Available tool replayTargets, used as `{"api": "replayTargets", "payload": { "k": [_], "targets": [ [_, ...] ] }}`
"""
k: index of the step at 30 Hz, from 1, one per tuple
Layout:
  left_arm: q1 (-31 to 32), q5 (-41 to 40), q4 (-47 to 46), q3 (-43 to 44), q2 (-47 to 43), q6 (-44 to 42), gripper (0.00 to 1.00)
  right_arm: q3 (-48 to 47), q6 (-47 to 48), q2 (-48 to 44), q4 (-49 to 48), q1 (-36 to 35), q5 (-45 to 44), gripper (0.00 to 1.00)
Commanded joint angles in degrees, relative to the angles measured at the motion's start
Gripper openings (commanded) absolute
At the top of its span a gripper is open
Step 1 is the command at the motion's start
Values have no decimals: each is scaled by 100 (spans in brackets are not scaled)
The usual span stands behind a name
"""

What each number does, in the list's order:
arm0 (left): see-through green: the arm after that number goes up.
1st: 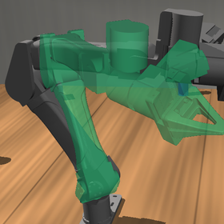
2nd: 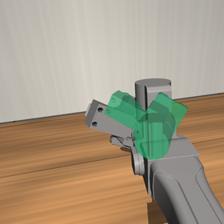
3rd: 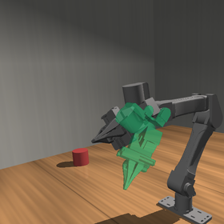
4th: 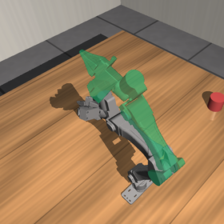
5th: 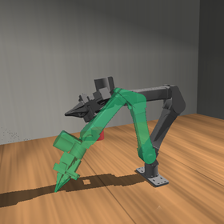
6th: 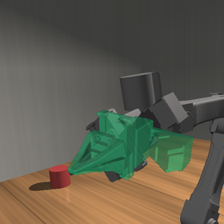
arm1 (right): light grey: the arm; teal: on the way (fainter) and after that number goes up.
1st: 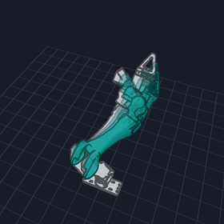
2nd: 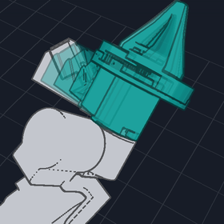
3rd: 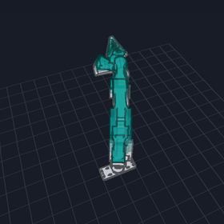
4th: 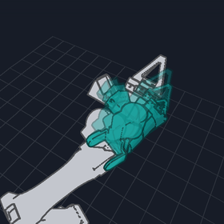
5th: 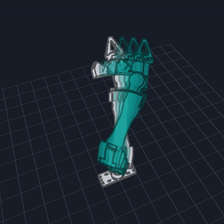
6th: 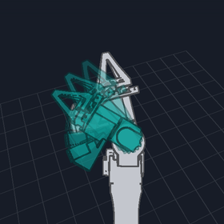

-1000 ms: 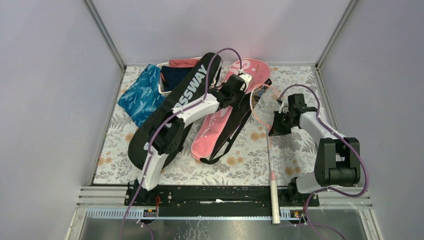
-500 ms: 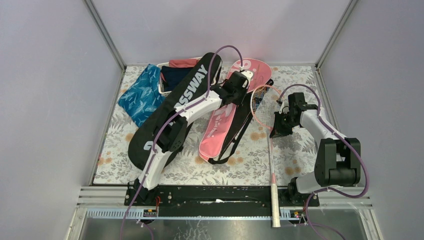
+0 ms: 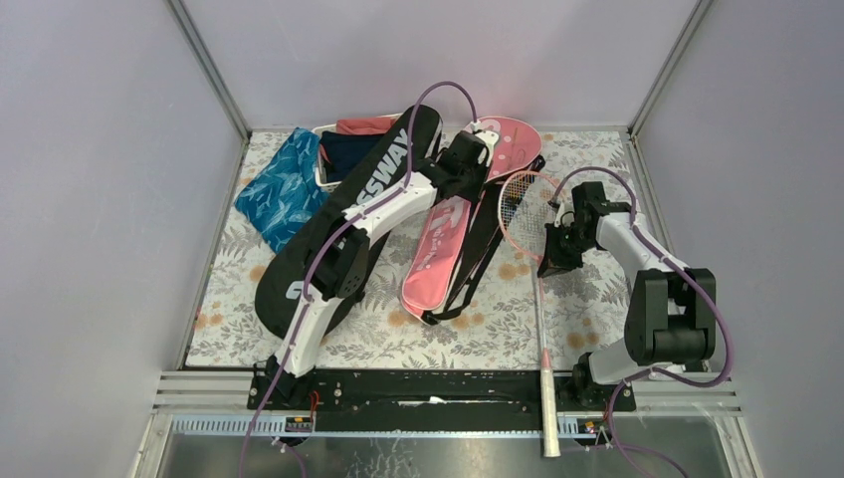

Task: Pack up the badminton gear
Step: Place the racket in the racket bag.

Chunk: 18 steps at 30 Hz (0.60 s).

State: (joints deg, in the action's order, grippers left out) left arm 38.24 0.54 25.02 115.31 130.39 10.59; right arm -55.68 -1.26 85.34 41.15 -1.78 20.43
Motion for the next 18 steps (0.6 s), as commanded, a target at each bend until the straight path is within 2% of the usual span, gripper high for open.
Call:
{"api": "replayTargets", "payload": {
  "k": [1, 10, 18],
  "targets": [
    [-108, 220, -478, 327, -118, 4, 0, -265, 102, 247, 175, -42, 47, 0],
    [-106, 771, -508, 307, -110, -11, 0, -454, 100, 601, -39, -50, 60, 0],
    [-57, 1043, -571, -79, -263, -48, 0, -868, -14, 951, -310, -175, -9, 0]
  ]
}}
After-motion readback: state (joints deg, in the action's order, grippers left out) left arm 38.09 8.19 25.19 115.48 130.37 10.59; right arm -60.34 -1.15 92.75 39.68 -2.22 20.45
